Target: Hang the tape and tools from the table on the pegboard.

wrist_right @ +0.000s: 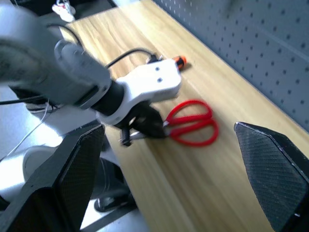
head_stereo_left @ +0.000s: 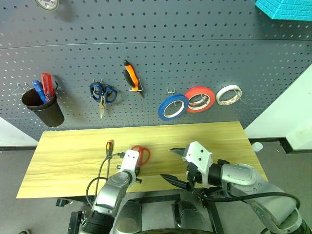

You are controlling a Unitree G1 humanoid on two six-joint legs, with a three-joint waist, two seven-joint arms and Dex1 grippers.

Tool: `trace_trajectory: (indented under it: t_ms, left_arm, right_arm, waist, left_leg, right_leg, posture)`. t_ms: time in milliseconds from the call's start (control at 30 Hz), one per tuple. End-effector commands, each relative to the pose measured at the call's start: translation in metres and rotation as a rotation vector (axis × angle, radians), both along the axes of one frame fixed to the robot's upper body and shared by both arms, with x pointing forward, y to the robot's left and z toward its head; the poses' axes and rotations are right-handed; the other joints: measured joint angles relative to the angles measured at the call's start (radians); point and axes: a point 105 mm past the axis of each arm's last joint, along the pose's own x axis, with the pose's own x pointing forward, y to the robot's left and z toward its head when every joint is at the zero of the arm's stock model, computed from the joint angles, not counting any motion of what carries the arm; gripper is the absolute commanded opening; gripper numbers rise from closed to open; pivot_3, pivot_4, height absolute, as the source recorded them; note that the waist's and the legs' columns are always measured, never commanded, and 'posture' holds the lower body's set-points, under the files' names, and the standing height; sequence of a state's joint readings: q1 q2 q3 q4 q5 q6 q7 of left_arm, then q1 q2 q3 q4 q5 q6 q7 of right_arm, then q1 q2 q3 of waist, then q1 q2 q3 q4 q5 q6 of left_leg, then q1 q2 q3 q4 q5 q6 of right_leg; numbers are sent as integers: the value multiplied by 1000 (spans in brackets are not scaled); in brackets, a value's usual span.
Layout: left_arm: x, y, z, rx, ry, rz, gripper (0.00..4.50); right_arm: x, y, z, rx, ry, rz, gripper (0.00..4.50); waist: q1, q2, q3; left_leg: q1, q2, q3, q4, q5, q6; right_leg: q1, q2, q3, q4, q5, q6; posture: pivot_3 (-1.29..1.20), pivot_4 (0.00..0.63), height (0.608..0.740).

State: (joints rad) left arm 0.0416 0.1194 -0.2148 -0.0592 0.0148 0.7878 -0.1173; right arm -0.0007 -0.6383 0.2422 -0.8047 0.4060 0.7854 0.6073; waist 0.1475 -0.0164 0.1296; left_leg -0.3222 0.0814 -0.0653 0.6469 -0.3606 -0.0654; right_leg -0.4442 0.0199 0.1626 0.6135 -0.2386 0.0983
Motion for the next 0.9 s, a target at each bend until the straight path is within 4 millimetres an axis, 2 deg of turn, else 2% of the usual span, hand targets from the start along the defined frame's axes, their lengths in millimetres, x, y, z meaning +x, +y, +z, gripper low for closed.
trace_trajectory:
  t_ms: [33,167,467,600,900]
  left_arm:
    - [7,1,19,22,-122,-38,1061]
    - [11,1,32,40,-225,-72,1061]
    - [21,6,46,54,-362,-69,1061]
    - [28,15,68,116,-538,-84,1061]
    - [33,21,101,134,-774,-94,1061]
  right_arm:
    - [-3,3,14,37,-52,29,4500]
    - [-2,2,18,62,-64,40,4500]
    - [-1,-1,23,121,-111,58,4500]
    - [-3,0,31,210,-151,88,4500]
    - [3,2,42,323,-239,82,4500]
  waist:
    - [2,0,1]
    - [2,-1,2]
    - [2,-1,2]
    - [2,-1,1]
    - [5,-1,1]
  left_leg:
    - [0,0,0,0,0,0]
    - [-1,0,0,0,0,0]
    - [-1,0,0,0,0,0]
    - [0,0,0,0,0,0]
    - [0,0,0,1,0,0]
  right_leg:
    - [0,0,0,0,0,0]
    - [0,0,0,0,0,0]
    - [0,0,0,0,0,0]
    - [0,0,0,0,0,0]
    - [2,0,0,0,0,0]
  posture:
    - [292,114,740]
    - [295,110,740]
    - [302,100,740]
    - [309,95,740]
    - [328,83,740]
